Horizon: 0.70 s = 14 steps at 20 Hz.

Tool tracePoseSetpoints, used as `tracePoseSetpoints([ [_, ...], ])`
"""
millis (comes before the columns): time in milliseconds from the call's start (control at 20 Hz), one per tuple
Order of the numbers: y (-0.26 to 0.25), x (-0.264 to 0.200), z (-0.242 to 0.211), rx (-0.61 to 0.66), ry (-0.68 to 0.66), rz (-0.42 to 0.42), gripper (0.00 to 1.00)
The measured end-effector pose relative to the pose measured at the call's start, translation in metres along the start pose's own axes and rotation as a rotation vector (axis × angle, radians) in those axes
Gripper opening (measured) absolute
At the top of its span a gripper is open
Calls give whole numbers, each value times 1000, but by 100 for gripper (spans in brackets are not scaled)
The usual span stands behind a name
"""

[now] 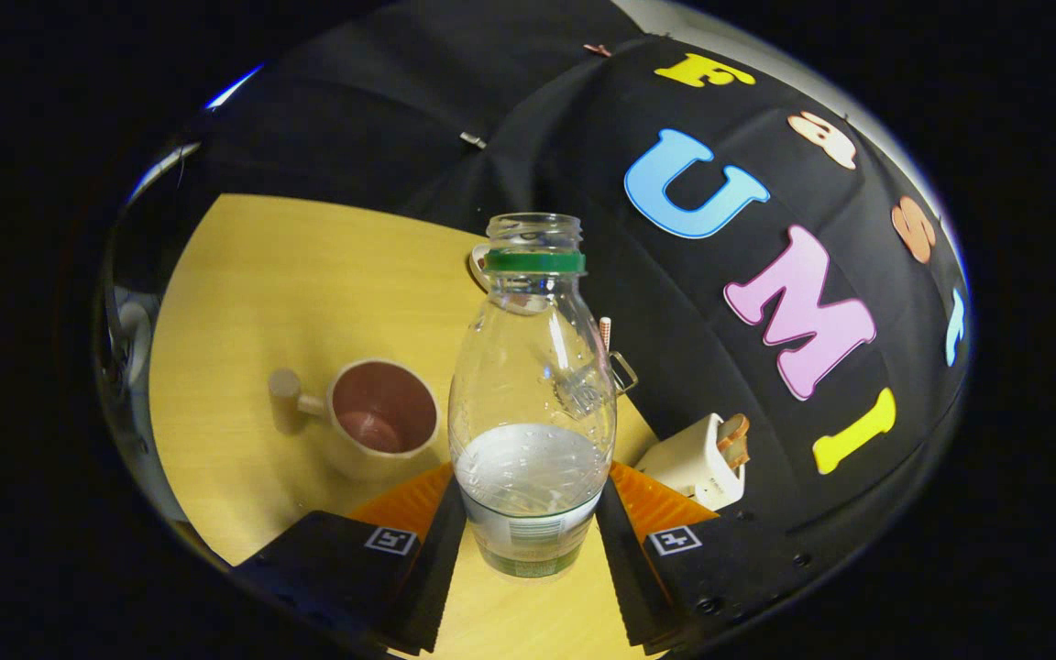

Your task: Take the bottle from table, then pour the juice into the cup, finally place the bottle on the coaster

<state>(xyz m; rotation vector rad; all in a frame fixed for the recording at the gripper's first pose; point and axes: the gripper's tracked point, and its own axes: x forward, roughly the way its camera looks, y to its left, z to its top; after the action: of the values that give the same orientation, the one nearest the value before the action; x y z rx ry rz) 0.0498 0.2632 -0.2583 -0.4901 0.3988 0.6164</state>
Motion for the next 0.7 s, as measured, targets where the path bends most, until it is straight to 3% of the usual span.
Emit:
tracePoseSetpoints([
  [250, -26, 7, 21, 286, -76, 76, 76],
  [400, -52, 19, 25, 460, -104, 74, 77],
  [700, -98, 56, 11, 588, -156, 19, 78],
])
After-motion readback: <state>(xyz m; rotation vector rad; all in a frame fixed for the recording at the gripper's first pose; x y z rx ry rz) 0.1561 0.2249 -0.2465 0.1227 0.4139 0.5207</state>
